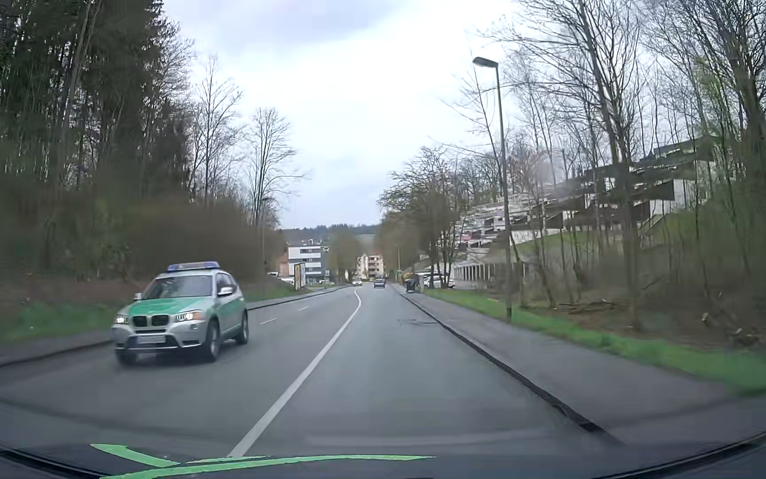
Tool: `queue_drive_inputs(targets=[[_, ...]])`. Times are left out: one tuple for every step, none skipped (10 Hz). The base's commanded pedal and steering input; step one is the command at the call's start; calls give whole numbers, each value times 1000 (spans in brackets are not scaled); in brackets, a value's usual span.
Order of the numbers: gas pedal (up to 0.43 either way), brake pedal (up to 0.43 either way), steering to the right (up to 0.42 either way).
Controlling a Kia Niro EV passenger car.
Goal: Follow the waypoints while adhering to traffic rules and regulations
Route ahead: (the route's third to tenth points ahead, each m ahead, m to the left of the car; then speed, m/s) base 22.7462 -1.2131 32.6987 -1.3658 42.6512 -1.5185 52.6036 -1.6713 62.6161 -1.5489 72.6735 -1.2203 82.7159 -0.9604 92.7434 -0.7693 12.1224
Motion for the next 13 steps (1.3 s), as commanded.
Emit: queue_drive_inputs(targets=[[39,0,-1],[39,0,-1],[39,0,-1],[39,0,-1],[39,0,-1],[39,0,-1],[39,0,-1],[39,0,-1],[39,0,0],[39,0,0],[39,0,0],[39,0,0],[39,0,0]])
